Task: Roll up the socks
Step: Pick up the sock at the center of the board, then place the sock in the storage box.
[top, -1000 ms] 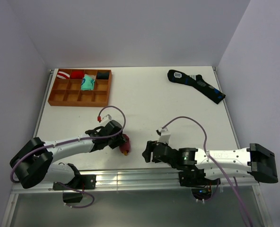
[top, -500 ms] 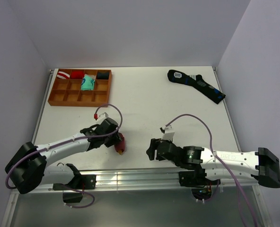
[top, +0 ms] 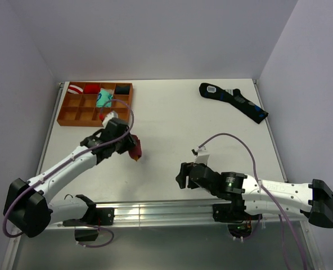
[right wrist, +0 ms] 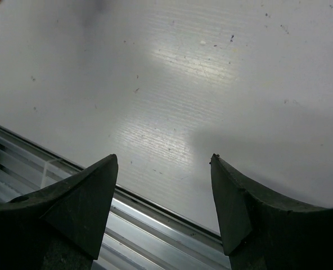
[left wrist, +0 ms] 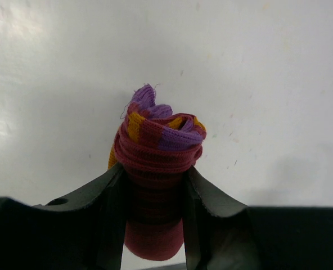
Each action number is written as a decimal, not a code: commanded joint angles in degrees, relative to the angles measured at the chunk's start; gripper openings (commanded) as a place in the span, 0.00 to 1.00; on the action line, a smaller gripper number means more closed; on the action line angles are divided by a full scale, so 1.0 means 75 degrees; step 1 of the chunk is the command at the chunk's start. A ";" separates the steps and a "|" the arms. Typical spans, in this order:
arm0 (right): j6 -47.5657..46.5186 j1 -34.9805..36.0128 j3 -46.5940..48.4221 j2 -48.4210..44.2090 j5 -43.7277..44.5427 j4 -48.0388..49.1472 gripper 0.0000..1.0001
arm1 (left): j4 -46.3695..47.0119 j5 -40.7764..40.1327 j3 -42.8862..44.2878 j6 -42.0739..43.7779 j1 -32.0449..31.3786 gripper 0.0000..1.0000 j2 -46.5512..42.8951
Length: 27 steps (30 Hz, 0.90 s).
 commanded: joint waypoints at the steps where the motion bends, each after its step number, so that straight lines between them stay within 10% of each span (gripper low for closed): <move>1: -0.0388 -0.0183 0.0450 -0.0155 -0.0040 -0.0142 0.74 | -0.0126 0.0119 0.0947 0.0858 0.0620 0.00 -0.0059; 15: -0.1654 -0.1015 0.1059 -0.0038 -0.0790 -0.0306 0.75 | 0.0096 0.2427 0.3770 0.3425 0.3501 0.00 0.2504; 27: -0.2345 -0.1473 0.1071 -0.0049 -0.1481 -0.0200 0.75 | 0.0285 0.4666 0.5833 0.4433 0.4265 0.00 0.5282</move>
